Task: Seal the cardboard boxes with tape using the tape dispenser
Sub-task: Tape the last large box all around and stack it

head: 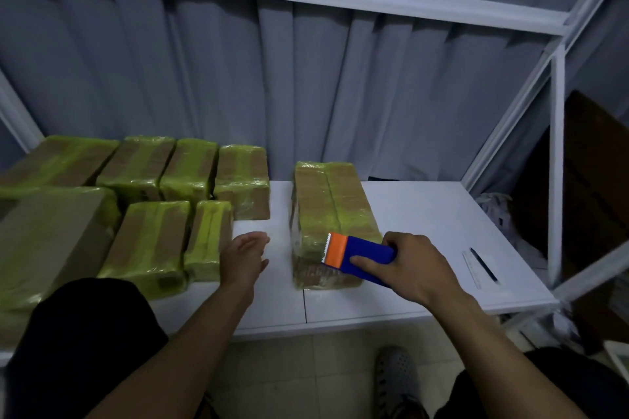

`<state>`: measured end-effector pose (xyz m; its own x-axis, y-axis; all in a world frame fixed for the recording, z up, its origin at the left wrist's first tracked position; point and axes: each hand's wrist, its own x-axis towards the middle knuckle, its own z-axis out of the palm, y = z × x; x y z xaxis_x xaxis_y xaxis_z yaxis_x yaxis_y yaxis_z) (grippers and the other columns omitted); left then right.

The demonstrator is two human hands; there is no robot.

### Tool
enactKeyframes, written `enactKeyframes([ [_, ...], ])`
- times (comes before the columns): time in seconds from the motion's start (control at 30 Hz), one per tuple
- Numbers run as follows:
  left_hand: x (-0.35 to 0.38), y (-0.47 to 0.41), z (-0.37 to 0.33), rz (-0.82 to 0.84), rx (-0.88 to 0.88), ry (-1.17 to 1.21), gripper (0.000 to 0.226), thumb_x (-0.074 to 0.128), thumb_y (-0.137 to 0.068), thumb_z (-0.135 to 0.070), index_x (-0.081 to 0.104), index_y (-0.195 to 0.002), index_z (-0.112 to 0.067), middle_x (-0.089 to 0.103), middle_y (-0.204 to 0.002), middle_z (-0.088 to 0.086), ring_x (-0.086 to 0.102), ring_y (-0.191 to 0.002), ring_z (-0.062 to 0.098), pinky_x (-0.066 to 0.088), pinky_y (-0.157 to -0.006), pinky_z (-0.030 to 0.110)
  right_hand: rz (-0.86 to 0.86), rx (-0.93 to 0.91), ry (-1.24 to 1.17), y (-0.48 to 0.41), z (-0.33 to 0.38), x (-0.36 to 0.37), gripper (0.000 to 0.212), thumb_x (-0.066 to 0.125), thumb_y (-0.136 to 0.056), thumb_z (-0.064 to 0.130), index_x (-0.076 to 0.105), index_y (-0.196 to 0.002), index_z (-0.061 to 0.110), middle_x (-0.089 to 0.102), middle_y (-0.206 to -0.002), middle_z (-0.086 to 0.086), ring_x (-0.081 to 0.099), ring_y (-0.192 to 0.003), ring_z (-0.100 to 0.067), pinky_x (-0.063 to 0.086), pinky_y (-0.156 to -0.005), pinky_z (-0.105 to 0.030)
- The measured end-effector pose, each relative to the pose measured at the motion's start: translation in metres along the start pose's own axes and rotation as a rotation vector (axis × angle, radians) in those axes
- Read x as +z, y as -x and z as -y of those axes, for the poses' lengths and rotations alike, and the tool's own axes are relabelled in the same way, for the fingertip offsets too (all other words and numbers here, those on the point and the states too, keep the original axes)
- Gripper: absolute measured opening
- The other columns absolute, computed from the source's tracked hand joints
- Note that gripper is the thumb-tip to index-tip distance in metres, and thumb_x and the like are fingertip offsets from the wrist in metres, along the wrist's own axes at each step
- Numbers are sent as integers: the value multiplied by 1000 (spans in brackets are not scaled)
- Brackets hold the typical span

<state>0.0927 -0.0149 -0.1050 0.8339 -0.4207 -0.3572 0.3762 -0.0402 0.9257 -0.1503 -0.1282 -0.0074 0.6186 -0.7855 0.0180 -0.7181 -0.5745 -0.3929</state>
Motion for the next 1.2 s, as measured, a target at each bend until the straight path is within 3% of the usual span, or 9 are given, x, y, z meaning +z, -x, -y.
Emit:
enactKeyframes([
  [0.23, 11, -17, 13, 18, -33, 72, 23, 79, -84, -15, 68, -104, -16, 69, -104, 0, 64, -93, 12, 52, -64, 25, 9, 16, 119, -21, 11, 2, 55, 66, -76, 80, 57, -97, 30, 56, -80, 17, 59, -71, -6, 38, -54, -17],
  [0.53, 32, -34, 43, 26, -100, 8, 26, 78, -85, -19, 67, -108, -17, 68, -103, -2, 63, -89, 9, 53, -68, 27, 65, 61, 233, -47, 10, 14, 68, 66, -73, 83, 62, -109, 25, 69, -96, 8, 67, -82, -13, 57, -69, -27],
  [0.67, 46, -37, 56, 96, -148, -84, 23, 73, -89, -25, 64, -110, -21, 66, -112, 0, 59, -90, 8, 52, -81, 30, 78, 84, 260, -55, 12, 18, 69, 67, -73, 81, 63, -111, 24, 62, -90, 9, 64, -80, -14, 51, -62, -24],
  [0.73, 54, -34, 51, 136, -144, -136, 17, 65, -93, -24, 63, -111, -23, 64, -118, 3, 57, -90, 10, 49, -74, 27, 84, 85, 277, -57, 13, 20, 69, 68, -74, 80, 63, -112, 23, 58, -88, 10, 61, -77, -14, 44, -57, -23],
  [0.8, 60, -33, 46, 163, -154, -177, 29, 61, -96, -26, 60, -125, -23, 59, -132, 6, 57, -100, 16, 49, -74, 28, 93, 88, 289, -59, 14, 21, 69, 69, -74, 79, 62, -113, 23, 57, -88, 9, 59, -77, -15, 41, -55, -23],
  [0.9, 58, -34, 46, 148, -185, -211, 62, 69, -92, -34, 45, -148, -22, 45, -150, 5, 50, -127, 24, 47, -97, 33, 97, 97, 297, -60, 14, 21, 68, 70, -74, 78, 62, -111, 22, 57, -88, 7, 60, -77, -17, 42, -55, -24],
  [1.03, 58, -24, 56, 71, 52, -252, 21, 61, -98, -34, 72, -107, -20, 70, -111, 3, 61, -90, 5, 45, -72, 8, 105, 100, 292, -60, 13, 21, 68, 72, -74, 76, 62, -114, 21, 60, -92, 6, 60, -79, -16, 44, -57, -24],
  [1.1, 65, -12, 58, 189, 21, -231, 50, 42, -101, -52, 70, -86, -14, 70, -88, 5, 64, -81, 13, 51, -71, 19, 111, 105, 283, -61, 12, 22, 70, 72, -74, 75, 62, -116, 21, 66, -99, 3, 61, -82, -17, 48, -63, -25],
  [1.2, 66, -6, 60, 314, 2, -339, 69, 28, -101, -60, 72, -96, -7, 72, -92, 13, 69, -89, 25, 54, -80, 36, 110, 117, 278, -62, 10, 20, 71, 73, -74, 75, 62, -117, 20, 69, -104, 2, 65, -86, -19, 51, -66, -27],
])
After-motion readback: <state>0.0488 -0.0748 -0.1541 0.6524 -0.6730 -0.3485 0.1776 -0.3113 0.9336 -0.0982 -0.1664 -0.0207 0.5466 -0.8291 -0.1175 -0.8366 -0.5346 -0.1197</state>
